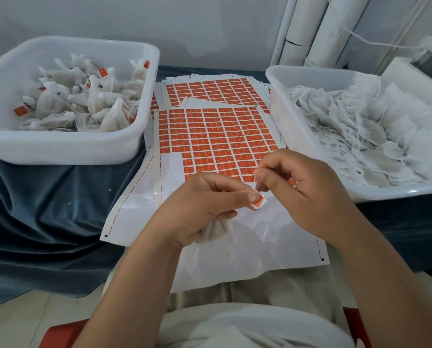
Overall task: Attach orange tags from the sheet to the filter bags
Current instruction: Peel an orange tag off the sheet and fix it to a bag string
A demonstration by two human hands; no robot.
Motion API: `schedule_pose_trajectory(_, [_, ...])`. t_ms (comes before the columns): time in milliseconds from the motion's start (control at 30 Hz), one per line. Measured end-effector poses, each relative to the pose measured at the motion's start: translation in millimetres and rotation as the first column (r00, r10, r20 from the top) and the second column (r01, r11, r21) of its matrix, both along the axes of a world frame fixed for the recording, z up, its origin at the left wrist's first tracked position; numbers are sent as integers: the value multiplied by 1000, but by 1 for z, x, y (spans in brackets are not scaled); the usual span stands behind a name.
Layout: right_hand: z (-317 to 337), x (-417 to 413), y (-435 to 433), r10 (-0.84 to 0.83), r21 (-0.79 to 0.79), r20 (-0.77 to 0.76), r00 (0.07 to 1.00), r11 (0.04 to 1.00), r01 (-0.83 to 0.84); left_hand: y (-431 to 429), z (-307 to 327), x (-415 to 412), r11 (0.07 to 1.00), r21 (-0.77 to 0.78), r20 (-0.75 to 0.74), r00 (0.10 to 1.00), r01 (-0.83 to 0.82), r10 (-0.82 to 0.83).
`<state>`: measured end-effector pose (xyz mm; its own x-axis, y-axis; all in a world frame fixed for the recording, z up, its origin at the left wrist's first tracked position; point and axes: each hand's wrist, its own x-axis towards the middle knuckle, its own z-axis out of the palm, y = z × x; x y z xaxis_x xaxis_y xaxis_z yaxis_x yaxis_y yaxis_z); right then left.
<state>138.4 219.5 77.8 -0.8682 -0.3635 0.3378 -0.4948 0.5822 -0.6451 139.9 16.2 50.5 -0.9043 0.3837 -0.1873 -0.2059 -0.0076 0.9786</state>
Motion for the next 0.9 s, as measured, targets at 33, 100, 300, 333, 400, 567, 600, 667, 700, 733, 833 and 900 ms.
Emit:
schedule_pose_trajectory(33, [-1,0,-3,-2,-89,63,998,996,8,0,0,1,999,18,-19,999,-31,31])
schedule_pose_trajectory(100, [0,-1,-9,6,-234,255,967,971,56,1,-1,2,993,49,-52,992,-108,111])
schedule_pose_trajectory(300, [-7,-1,-6,56,-54,181,982,997,-47,6,-1,5,958,158,-87,963,-240,256])
schedule_pose_trajectory(333, [-8,-1,-5,67,-47,161,985,997,-60,7,0,5,961,140,-81,964,-240,253])
schedule_pose_trajectory(400, [-7,-3,-3,69,-25,143,987,998,-66,8,0,5,968,100,-62,969,-231,238])
schedule_pose_trajectory(567, [-10,-5,2,21,79,137,990,996,-32,4,1,3,985,20,-70,983,-171,172])
schedule_pose_trajectory(600, [-12,-6,3,6,108,114,993,994,-19,4,1,3,987,9,-83,984,-159,159])
schedule_pose_trajectory(667, [-13,-6,2,-11,149,83,996,989,-2,6,0,3,985,-1,-96,981,-172,171])
schedule_pose_trajectory(700, [-13,-6,1,-6,145,81,997,989,-6,7,-1,2,982,5,-92,978,-190,190])
schedule_pose_trajectory(733, [-13,-6,1,7,123,93,996,992,-19,7,-1,2,978,11,-85,975,-207,207])
schedule_pose_trajectory(833, [-13,-5,1,43,80,177,983,995,-57,11,-2,3,968,-39,-101,964,-249,244])
schedule_pose_trajectory(900, [-14,-6,2,54,79,222,974,994,-73,15,-2,4,948,-117,-158,948,-296,276])
